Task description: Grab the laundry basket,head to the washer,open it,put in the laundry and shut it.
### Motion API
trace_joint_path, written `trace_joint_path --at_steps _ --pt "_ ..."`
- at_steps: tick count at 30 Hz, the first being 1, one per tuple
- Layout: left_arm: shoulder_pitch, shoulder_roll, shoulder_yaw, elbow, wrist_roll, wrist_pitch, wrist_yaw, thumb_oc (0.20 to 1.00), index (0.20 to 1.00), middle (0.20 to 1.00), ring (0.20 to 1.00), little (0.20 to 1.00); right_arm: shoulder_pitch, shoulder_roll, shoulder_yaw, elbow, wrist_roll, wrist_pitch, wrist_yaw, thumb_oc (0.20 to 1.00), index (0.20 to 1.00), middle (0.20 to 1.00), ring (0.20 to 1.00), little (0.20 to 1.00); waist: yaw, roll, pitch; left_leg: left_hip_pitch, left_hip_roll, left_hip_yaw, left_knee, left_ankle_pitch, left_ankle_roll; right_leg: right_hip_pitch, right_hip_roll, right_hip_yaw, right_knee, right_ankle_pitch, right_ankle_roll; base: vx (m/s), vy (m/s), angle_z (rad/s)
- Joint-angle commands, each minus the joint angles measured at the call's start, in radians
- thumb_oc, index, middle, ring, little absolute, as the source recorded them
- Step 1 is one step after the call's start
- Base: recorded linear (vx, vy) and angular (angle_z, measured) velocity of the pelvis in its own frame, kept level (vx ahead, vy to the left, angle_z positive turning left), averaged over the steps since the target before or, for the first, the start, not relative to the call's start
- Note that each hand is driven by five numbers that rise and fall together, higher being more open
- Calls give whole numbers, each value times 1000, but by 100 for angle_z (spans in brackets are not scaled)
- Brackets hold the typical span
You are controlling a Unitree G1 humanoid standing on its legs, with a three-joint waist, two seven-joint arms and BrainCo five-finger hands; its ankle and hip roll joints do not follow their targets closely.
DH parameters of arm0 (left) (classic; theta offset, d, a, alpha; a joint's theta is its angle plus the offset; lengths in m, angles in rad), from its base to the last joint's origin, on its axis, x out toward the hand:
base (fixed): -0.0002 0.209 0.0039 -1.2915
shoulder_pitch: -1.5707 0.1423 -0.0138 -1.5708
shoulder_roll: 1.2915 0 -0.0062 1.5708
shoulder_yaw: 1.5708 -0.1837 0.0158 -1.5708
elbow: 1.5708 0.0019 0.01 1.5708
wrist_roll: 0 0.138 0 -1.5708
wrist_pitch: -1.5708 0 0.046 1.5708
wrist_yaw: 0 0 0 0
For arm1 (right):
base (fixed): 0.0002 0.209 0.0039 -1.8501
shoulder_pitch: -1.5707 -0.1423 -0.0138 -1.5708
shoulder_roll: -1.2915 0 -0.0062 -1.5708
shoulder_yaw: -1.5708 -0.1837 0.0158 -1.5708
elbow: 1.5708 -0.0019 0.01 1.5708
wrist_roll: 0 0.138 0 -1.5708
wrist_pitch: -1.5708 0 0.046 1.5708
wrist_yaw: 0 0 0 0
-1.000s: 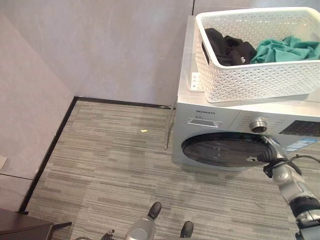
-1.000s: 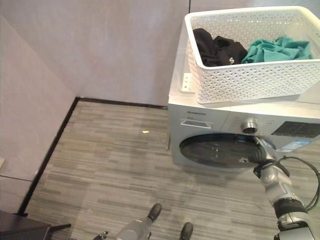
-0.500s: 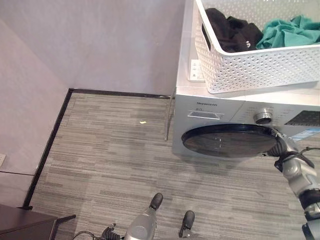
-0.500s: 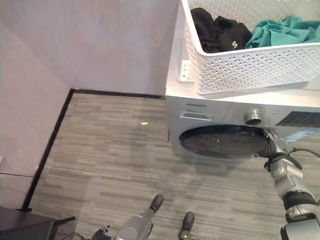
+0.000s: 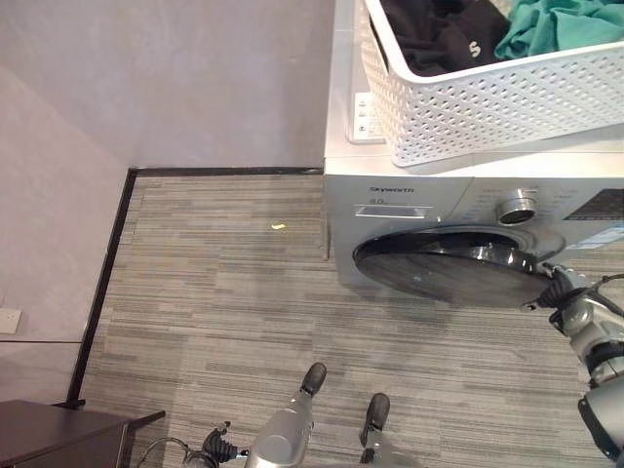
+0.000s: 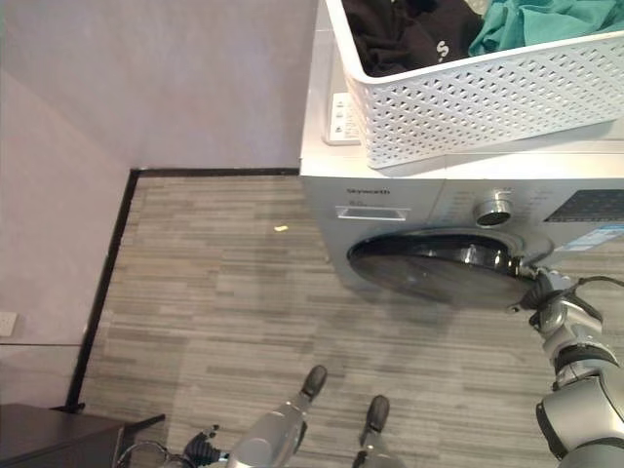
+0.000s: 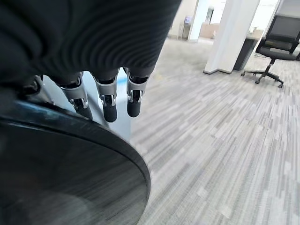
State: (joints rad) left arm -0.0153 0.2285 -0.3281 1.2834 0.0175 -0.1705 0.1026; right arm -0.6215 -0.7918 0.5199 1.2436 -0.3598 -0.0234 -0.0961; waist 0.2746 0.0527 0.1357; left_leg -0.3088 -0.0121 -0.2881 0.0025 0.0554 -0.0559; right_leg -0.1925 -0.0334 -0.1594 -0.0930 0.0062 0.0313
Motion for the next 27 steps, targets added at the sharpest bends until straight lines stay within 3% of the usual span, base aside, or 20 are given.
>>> trace_joint_path --at_steps 1,4,7,8,9,14,21,27 --pt "-14 -7 -1 58 14 7 -5 1000 1000 1000 1000 1000 35 41 87 -39 68 -54 135 1000 1000 1000 1000 1000 63 -25 -3 -71 -44 -130 -90 130 35 -13 -32 -52 6 11 47 11 -20 -7" --pt "0 5 11 34 2 7 -17 1000 1000 1000 1000 1000 26 137 164 -149 108 -78 224 1000 1000 1000 1000 1000 76 -29 5 -62 -39 -124 -90 131 35 -4 -29 -46 6 9 43 -6 -32 -15" --pt "26 18 40 1 -10 -1 -27 1000 1000 1000 1000 1000 78 186 200 -456 259 -98 362 1000 1000 1000 1000 1000 78 -45 17 -42 -27 -118 -90 128 29 14 -19 -36 6 -3 35 11 -61 -13" --pt "26 18 39 1 -10 -1 -27 1000 1000 1000 1000 1000 79 185 199 -459 260 -97 363 1000 1000 1000 1000 1000 77 -44 15 -46 -28 -119 -90 132 29 11 -20 -37 6 0 36 40 -76 -16" --pt "41 11 44 -6 -26 -5 -37 1000 1000 1000 1000 1000 115 236 220 -594 310 -115 371 1000 1000 1000 1000 1000 83 -56 19 -24 -23 -120 -90 128 23 36 -13 -35 6 -12 29 27 -79 -12" --pt "35 -6 72 28 -31 3 -36 1000 1000 1000 1000 1000 203 272 241 -800 247 -129 388 1000 1000 1000 1000 1000 90 -86 1 -3 -13 -134 -90 139 2 88 -6 -75 6 -33 17 12 -90 0" --pt "27 0 104 52 -30 13 -33 1000 1000 1000 1000 1000 263 277 213 -869 209 -132 376 1000 1000 1000 1000 1000 111 -107 -40 17 -23 -178 -90 149 -15 135 -5 -138 6 -47 12 16 -35 35" --pt "42 22 116 -2 -60 -1 -19 1000 1000 1000 1000 1000 255 307 212 -746 82 -122 299 1000 1000 1000 1000 1000 154 -107 -66 30 -37 -216 -90 138 -13 162 -7 -190 6 -58 13 -6 8 32"
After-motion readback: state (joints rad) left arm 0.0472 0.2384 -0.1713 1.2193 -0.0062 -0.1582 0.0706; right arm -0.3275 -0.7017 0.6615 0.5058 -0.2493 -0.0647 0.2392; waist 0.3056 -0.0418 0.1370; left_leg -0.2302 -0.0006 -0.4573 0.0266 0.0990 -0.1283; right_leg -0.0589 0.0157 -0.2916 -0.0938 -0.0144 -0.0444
